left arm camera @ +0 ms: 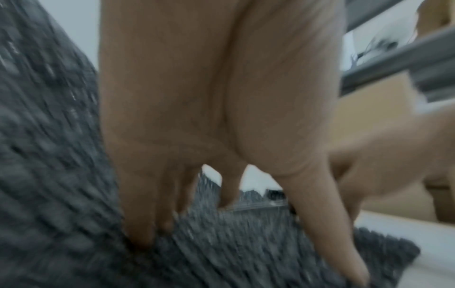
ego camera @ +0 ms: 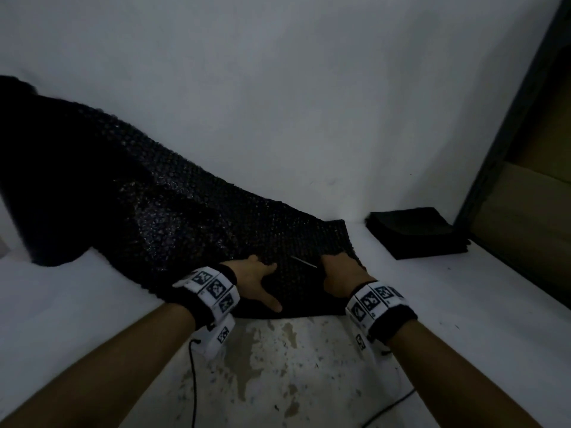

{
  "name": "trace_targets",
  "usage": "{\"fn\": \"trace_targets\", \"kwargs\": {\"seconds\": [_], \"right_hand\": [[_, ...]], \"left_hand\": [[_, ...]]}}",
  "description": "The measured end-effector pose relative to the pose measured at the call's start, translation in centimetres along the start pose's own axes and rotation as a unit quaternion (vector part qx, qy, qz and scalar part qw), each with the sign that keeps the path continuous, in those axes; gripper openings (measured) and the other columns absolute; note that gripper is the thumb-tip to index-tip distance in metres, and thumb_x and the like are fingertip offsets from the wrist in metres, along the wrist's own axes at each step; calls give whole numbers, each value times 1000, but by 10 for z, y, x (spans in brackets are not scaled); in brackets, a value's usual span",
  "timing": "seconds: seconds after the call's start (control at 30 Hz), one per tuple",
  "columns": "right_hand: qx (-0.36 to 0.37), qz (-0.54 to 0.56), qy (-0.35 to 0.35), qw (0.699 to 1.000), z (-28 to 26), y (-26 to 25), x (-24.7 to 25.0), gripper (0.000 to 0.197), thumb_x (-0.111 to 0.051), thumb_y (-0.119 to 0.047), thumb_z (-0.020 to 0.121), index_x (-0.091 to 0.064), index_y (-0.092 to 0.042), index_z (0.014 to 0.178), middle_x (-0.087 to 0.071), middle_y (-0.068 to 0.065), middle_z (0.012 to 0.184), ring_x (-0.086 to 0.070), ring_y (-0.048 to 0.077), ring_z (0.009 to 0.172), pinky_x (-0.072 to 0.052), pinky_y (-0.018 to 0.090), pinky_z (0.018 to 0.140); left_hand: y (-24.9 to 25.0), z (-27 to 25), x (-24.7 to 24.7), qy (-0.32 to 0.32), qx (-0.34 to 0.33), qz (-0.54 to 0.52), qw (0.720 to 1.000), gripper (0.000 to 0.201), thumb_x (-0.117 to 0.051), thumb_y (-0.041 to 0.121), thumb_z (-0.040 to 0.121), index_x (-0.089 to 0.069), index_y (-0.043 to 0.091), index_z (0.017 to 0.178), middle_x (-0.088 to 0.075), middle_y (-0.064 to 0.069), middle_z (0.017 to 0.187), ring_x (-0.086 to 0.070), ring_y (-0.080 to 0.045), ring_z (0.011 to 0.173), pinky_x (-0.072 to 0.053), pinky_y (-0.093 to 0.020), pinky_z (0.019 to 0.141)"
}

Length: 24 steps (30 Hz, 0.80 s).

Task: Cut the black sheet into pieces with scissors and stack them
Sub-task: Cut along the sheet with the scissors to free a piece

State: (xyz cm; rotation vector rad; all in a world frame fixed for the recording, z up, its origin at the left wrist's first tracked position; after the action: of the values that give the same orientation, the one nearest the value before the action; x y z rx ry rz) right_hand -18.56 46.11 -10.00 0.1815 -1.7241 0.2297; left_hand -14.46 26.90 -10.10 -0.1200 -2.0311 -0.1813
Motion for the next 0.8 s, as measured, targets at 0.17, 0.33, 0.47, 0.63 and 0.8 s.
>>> {"fn": "trace_targets", "kwargs": {"seconds": [0.17, 0.33, 0.47, 0.63, 0.8], "right_hand": [[-26, 6, 9, 1000, 1, 18, 1, 24, -55, -15, 96, -58, -3, 116, -57, 20, 122, -60, 35, 108, -51, 35, 85], [-74, 158, 32, 984, -3, 41, 3, 24, -61, -17, 90, -70, 2, 100, -70, 19, 99, -69, 32, 86, -60, 37, 75], [-110, 453, -26, 885, -10, 43, -4, 13, -56, -18, 97, -60, -8, 89, -64, 13, 99, -66, 20, 73, -61, 30, 63], [-86, 595, -73, 796, -22, 37, 0, 18, -60, 7, 90, -61, 4, 107, -63, 23, 109, -65, 30, 97, -59, 40, 89], [-80, 725, -125, 672, -43, 26, -4, 11, -61, 8, 93, -67, 14, 100, -72, 23, 106, -72, 35, 100, -61, 32, 73]], "left_hand": [[-13, -20, 2, -14, -36, 11, 999, 88, -66, 65, 83, -25, 38, 155, -19, 0, 163, -21, -24, 149, -21, -39, 121], [-12, -18, -13, -46, -35, 23, 998, 82, -67, 57, 87, -21, 45, 154, -11, 2, 166, -17, -25, 150, -20, -41, 121], [-8, -18, -10, -50, -33, 30, 998, 82, -68, 53, 88, -22, 43, 155, -13, 1, 165, -17, -25, 150, -21, -40, 119], [-10, -13, -13, -25, -37, 10, 999, 73, -63, 50, 92, -25, 43, 154, -15, -1, 165, -20, -24, 149, -21, -36, 120], [-9, -10, -14, -23, -39, 2, 999, 71, -63, 44, 94, -26, 41, 154, -17, -2, 165, -23, -26, 148, -24, -37, 120]]}}
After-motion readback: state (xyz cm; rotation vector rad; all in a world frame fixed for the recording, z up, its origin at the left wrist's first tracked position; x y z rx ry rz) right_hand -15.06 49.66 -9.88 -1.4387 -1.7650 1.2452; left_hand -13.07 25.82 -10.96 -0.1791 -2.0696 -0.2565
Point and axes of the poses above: each hand's wrist, its own z-axis towards the middle knuckle, its own x-axis out of the back of the hand, y = z × x, the point moved 6 cm from there along z, towards the middle knuckle
